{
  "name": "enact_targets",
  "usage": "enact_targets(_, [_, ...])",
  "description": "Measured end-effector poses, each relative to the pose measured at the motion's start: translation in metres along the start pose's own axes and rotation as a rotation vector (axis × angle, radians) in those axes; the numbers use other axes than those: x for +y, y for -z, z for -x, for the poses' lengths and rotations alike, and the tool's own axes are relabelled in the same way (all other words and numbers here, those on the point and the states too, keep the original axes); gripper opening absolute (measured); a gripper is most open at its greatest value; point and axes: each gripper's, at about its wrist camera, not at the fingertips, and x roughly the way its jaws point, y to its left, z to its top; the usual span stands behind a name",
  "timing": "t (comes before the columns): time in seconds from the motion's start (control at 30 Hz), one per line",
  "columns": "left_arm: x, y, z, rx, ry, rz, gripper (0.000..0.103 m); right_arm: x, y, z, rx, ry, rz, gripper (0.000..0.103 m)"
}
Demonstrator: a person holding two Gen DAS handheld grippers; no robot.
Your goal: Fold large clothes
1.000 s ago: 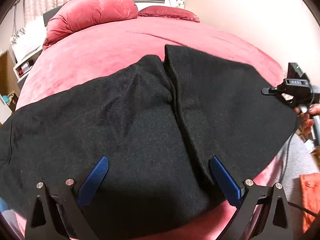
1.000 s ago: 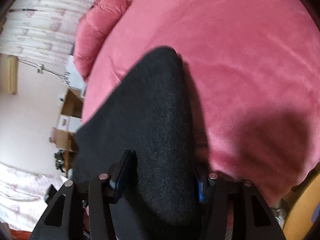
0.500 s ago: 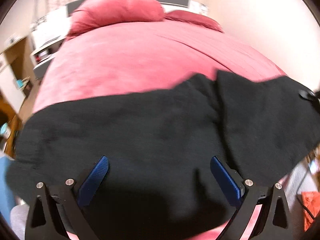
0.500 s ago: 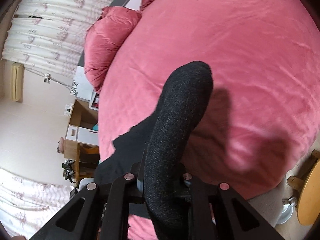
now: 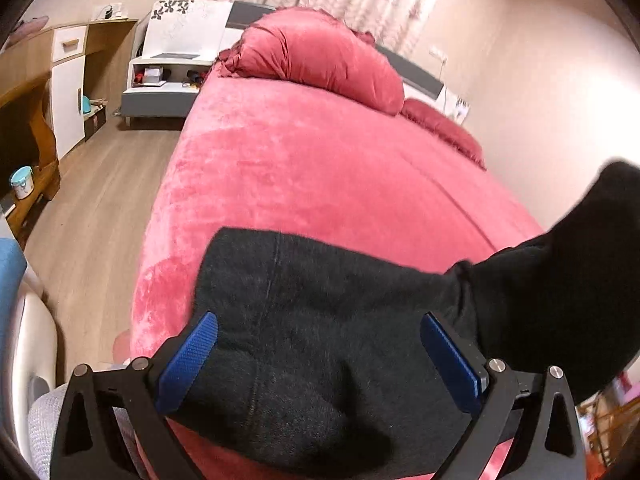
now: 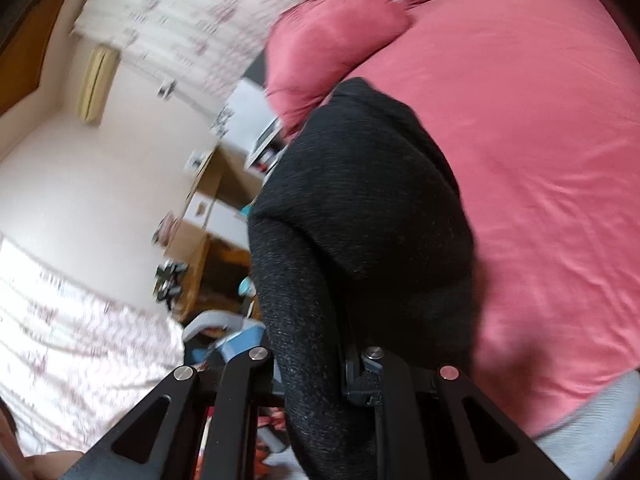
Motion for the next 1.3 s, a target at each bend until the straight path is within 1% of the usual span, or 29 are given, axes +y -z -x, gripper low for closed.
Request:
enact_targets(0.07, [0.007,-0.004,0.009,-0.039,0.011,0.03,0.102,0.028,0.002,-0.025,0.033,-0.014,0.039,0.015])
enact_targets(0.1, [0.013,-0.006,0.015,-0.057,0.008,0.047,0.102,0.046,0.004,-0.045,0.053,-0.022,0.065,0.015])
enact_targets(0.17, [0.026,-0.008,0.025,-0.098,-0.027,0.09,0.102,0.065,0.009,-0.075,0.085,-0.029,0.077,0.015])
enact_targets(0.2, [0.032,-0.008,0.027,-0.11,-0.054,0.108,0.102,0.073,0.012,-0.098,0.109,-0.03,0.07,0.015])
enact_targets(0.23, [0.045,-0.008,0.032,-0.124,-0.094,0.149,0.102,0.079,0.015,-0.121,0.129,-0.026,0.065,0.015])
enact_targets(0.27, [0.057,-0.008,0.033,-0.13,-0.116,0.196,0.102,0.083,0.02,-0.143,0.146,-0.018,0.063,0.015])
enact_targets(0.33, [0.08,-0.005,0.036,-0.136,-0.136,0.303,0.102,0.09,0.031,-0.194,0.174,0.01,0.056,0.018])
enact_targets(0.4, [0.107,0.002,0.036,-0.136,-0.136,0.438,0.102,0.088,0.044,-0.248,0.232,0.058,0.077,0.028])
enact_targets(0.47, [0.13,0.008,0.036,-0.125,-0.156,0.541,0.101,0.077,0.056,-0.293,0.32,0.085,0.066,0.034])
enact_targets(0.5, [0.136,0.013,0.037,-0.123,-0.161,0.569,0.101,0.068,0.06,-0.305,0.346,0.067,0.02,0.034])
enact_targets(0.53, [0.143,0.016,0.037,-0.125,-0.16,0.604,0.101,0.056,0.062,-0.307,0.348,0.012,-0.055,0.035])
enact_targets(0.57, [0.147,0.017,0.037,-0.133,-0.153,0.625,0.101,0.044,0.066,-0.302,0.341,-0.056,-0.132,0.037])
enact_targets(0.6, [0.149,0.019,0.039,-0.141,-0.144,0.637,0.101,0.032,0.067,-0.293,0.329,-0.126,-0.21,0.041])
enact_targets(0.63, [0.15,0.019,0.04,-0.143,-0.139,0.64,0.101,0.025,0.066,-0.285,0.324,-0.157,-0.231,0.042])
enact_targets(0.67, [0.148,0.019,0.038,-0.138,-0.129,0.633,0.101,0.019,0.064,-0.273,0.311,-0.177,-0.231,0.043])
enact_targets(0.7, [0.146,0.02,0.039,-0.134,-0.117,0.621,0.101,0.013,0.061,-0.255,0.279,-0.17,-0.2,0.043])
enact_targets(0.73, [0.139,0.017,0.039,-0.127,-0.092,0.59,0.101,0.014,0.057,-0.249,0.251,-0.148,-0.172,0.043])
enact_targets(0.77, [0.135,0.015,0.039,-0.126,-0.071,0.565,0.101,0.009,0.058,-0.233,0.219,-0.115,-0.136,0.043])
enact_targets(0.83, [0.121,0.009,0.041,-0.135,-0.007,0.501,0.101,-0.004,0.057,-0.204,0.161,-0.02,-0.06,0.043])
enact_targets(0.9, [0.103,0.006,0.047,-0.15,0.065,0.427,0.101,-0.014,0.065,-0.186,0.136,0.056,-0.014,0.043])
enact_targets(0.93, [0.093,0.004,0.049,-0.144,0.105,0.387,0.101,-0.022,0.067,-0.178,0.136,0.092,-0.003,0.043])
enact_targets(0.97, [0.082,0.003,0.049,-0.119,0.135,0.347,0.101,-0.031,0.071,-0.174,0.141,0.122,0.003,0.043])
enact_targets(1.03, [0.065,0.003,0.048,-0.054,0.131,0.285,0.101,-0.051,0.08,-0.161,0.155,0.179,0.005,0.043])
enact_targets(1.1, [0.047,0.007,0.038,0.055,0.054,0.196,0.1,-0.068,0.092,-0.157,0.178,0.203,-0.001,0.042])
enact_targets(1.13, [0.039,0.013,0.029,0.124,0.003,0.144,0.099,-0.077,0.097,-0.156,0.185,0.192,-0.009,0.041])
enact_targets(1.17, [0.035,0.015,0.027,0.152,-0.002,0.124,0.082,-0.084,0.099,-0.155,0.181,0.179,-0.013,0.041])
enact_targets(1.2, [0.033,0.016,0.026,0.169,0.006,0.11,0.068,-0.087,0.103,-0.153,0.172,0.17,-0.005,0.041])
enact_targets(1.23, [0.031,0.015,0.028,0.177,-0.025,0.086,0.064,-0.087,0.104,-0.155,0.167,0.167,0.014,0.041])
enact_targets(1.3, [0.03,0.014,0.033,0.209,-0.03,0.054,0.057,-0.087,0.104,-0.152,0.173,0.173,0.052,0.041])
